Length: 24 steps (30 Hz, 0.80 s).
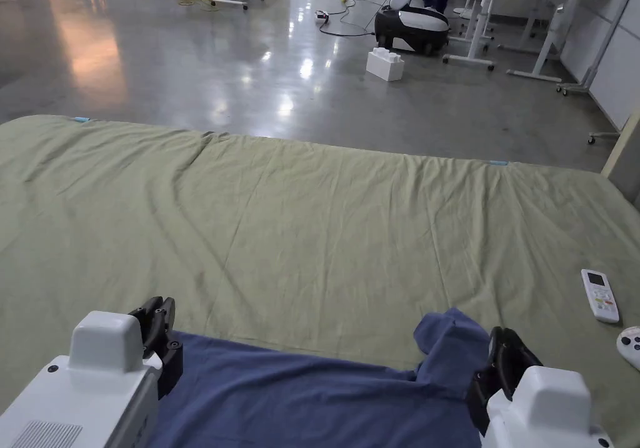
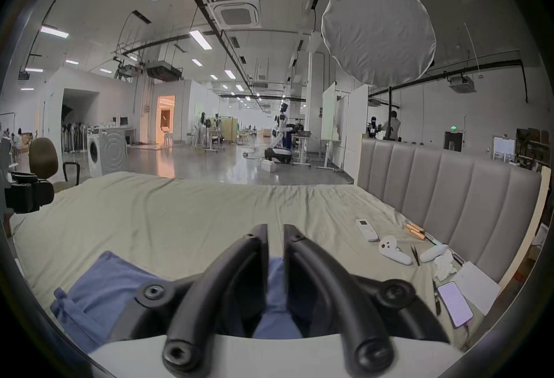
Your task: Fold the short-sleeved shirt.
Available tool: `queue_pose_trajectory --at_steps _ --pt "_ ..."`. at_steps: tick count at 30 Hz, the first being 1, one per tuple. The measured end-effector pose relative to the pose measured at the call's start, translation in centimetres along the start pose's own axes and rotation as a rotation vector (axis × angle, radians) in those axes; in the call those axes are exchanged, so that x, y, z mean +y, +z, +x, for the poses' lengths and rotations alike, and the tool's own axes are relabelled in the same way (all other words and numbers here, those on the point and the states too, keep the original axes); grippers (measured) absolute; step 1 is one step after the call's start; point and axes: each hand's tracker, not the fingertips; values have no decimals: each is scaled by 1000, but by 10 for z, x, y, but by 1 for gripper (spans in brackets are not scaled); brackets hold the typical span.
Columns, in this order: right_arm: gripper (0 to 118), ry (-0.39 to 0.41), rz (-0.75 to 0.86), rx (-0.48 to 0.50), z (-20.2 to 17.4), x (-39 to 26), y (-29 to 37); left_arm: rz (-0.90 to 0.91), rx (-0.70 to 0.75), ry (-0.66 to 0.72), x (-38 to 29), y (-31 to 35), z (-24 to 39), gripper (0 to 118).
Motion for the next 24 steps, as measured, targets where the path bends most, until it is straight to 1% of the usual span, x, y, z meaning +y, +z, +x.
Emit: queue_pose_trajectory --at_steps 1,2,3,4,6,8,10,14,16,18,19,20,21,22,23,24 --pt "4 -13 2 4 -1 -1 -1 0 5 -3 1 1 1 6" --pt "2 1 8 0 -3 -1 -2 2 -3 7 0 1 0 6" --pt "2 17 22 5 -5 0 -3 -10 -11 12 -1 0 -1 5" --pt "1 -6 -1 18 -5 -2 -6 -33 -6 9 -3 -4 -2 5" --pt "1 -1 -7 20 -6 -4 -11 -90 17 -3 -11 -16 -11 5" --pt "1 -5 -22 26 -5 -7 -13 -178 -2 51 -18 -35 -24 5" --pt "1 -3 -34 27 -4 -10 -18 -248 -2 97 -27 -58 -40 5" --pt "1 11 -76 24 1 -18 -26 -410 -5 127 -46 -119 -70 5" --pt "1 12 -110 23 4 -26 -30 -502 -21 134 -53 -150 -79 5" --pt "1 30 -130 19 7 -31 -35 -571 -26 109 -62 -180 -85 5" --pt "1 33 -139 19 8 -34 -36 -599 -30 97 -66 -193 -86 9" --pt "1 40 -155 17 10 -37 -37 -636 -38 89 -69 -202 -86 20" --pt "1 44 -169 12 11 -40 -39 -654 -33 82 -72 -214 -86 37" --pt "1 46 -180 11 13 -42 -40 -674 -32 75 -75 -223 -86 58" --pt "1 48 -194 7 15 -47 -41 -710 -23 78 -79 -233 -85 65" --pt "1 49 -208 5 17 -50 -42 -734 -23 84 -84 -244 -86 65"
